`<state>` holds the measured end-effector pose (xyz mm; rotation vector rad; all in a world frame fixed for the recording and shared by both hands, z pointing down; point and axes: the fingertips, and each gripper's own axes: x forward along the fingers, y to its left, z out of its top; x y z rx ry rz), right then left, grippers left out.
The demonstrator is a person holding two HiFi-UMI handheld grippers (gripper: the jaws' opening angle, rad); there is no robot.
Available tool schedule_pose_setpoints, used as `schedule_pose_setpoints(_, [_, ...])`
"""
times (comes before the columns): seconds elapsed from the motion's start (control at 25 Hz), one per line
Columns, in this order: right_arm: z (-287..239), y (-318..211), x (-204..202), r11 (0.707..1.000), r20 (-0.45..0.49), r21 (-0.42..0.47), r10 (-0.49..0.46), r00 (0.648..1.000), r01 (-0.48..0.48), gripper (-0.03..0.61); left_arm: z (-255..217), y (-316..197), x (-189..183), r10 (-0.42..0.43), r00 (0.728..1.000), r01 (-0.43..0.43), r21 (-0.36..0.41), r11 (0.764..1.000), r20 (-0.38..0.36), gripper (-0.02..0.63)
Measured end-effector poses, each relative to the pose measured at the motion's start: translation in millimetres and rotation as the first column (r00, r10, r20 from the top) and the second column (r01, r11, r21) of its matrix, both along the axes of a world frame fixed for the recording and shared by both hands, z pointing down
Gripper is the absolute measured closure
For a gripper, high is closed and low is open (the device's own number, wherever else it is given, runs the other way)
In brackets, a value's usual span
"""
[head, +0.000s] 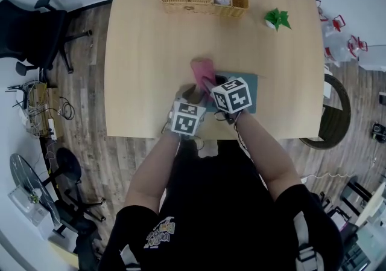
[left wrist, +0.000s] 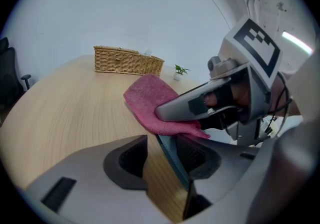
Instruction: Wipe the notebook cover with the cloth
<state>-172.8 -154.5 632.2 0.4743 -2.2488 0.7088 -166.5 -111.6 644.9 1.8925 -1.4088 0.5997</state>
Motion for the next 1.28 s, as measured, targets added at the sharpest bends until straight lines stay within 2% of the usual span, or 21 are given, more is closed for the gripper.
schedule_pose_setpoints(0.4, [-2,-2,8,1.0,0.001,0.01,0.008,1.0,-0.008,0.517,-1,3,4,0.005,1.0,-0.005,-0.011,1.0,-0.012,0.44])
schedule_pose_setpoints(0.76, [-2,-14,41,0.997,-0.016,0.019,0.072,0.997,-0.072,0.517,-4,2,5,0.003,1.0,-0.003,-0.01,1.0,-0.012,0.44])
schedule_pose_setpoints(1.0, [-2,-24,73,0.992,-0.037,0.038,0.122,0.992,-0.121,0.517,-8,2,6,0.002,1.0,-0.002,-0.011,1.0,-0.016,0.44])
schedule_pose_setpoints(1.28, [-2,-38,128,0.974,-0.047,0.035,0.225,0.973,-0.223,0.517,-8,3,6,0.0,1.0,-0.001,-0.012,1.0,-0.015,0.44])
